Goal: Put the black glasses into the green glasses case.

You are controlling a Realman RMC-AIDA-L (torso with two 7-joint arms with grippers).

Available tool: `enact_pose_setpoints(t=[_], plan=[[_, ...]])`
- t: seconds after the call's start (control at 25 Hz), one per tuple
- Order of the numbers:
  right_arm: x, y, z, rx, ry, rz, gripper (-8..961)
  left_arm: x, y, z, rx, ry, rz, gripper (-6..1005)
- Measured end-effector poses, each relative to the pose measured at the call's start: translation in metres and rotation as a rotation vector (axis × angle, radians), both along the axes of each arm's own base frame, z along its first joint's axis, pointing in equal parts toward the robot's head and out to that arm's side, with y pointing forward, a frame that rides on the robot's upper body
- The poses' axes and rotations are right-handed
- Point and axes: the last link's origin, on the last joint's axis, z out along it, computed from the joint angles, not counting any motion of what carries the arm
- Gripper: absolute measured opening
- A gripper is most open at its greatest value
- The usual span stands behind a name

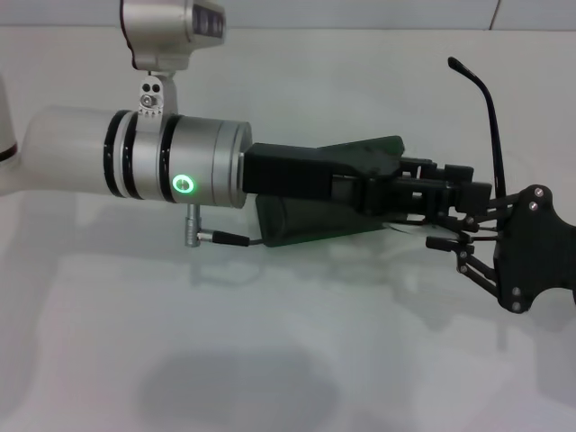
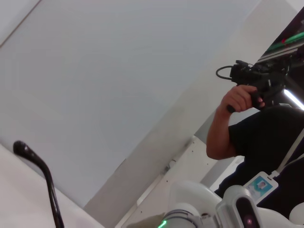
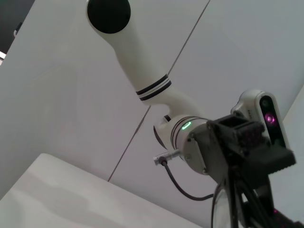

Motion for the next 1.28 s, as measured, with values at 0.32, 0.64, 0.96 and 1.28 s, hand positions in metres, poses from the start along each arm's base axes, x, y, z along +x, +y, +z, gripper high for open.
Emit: enact_pose_setpoints(t=[0.32,0.64,0.96,1.28], plan=[[-0.001,0.001,0.000,0.001,-0.001,0.001,118,0.003,0.000,-0.002,-0.017,0.017,-0.013,588],[-0.005,-0.012,0.005,-0.049,0.038,0.067,118,-0.011,0.012,0.012,0.093,-0.023,0.071,588],[-0.020,-0.039,0.011,-0.202,0.165,0.208,118,-0.035,0.026,-0.009,0.214,0.137,0.165,588],[-0.031,-0.023,-0.023,-0.399,0.201,0.078,119,-0.013,0.023,-0.020,0.288,0.027,0.069,588]])
